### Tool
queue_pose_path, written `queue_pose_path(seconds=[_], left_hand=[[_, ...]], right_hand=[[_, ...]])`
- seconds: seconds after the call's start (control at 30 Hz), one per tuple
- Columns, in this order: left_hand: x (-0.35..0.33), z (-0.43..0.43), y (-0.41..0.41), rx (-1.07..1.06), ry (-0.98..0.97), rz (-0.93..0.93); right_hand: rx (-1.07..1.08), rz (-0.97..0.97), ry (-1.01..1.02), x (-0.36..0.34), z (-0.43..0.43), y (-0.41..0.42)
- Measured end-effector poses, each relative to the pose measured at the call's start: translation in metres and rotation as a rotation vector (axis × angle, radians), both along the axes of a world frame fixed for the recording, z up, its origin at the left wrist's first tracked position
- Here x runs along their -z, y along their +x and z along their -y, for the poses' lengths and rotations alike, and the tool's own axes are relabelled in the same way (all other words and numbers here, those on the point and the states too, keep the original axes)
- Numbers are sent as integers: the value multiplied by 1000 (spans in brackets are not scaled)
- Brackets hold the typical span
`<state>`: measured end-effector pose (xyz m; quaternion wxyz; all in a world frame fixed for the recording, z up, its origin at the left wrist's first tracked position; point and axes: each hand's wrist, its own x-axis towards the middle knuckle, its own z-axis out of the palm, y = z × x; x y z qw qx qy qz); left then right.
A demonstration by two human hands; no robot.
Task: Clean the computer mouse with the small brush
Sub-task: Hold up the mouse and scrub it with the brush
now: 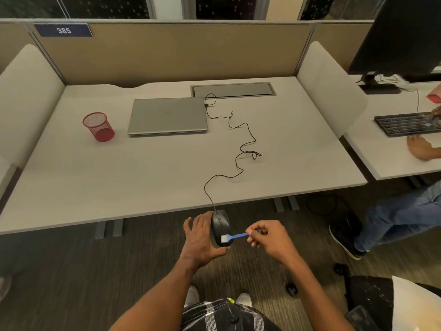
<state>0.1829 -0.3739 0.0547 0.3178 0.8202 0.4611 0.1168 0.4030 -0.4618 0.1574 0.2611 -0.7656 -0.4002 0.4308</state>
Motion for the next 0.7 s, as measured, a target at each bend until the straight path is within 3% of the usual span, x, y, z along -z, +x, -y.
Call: queue_pose_path(seconds=[0.07,0.17,0.23,0.33,0.4,0.57,0.63,0.7], left_hand=[[-1,-1,3,11,-3,-21],[-2,-3,5,7,-2,-51],[-2,-4,4,12,-8,-63],[-1,-5,3,29,-15,-79],[-1,-7,2,39,-9,-78],[-4,-14,-1,52,5,-47],[-4,-17,-2,58,13,-39],[-4,-23,-5,61,9,-41]], right_hand=[[-17,231,56,3,4,-11],[66,419,362,2,9,-26],[-35,408,385,1,7,-33],[-277,407,158,3,-5,-39],[-315,449,155,3,-12,-43],[-69,582,474,-1,-27,-42],[27,494,435,-4,-33,-37],[-14,343,308,-3,-36,-34]])
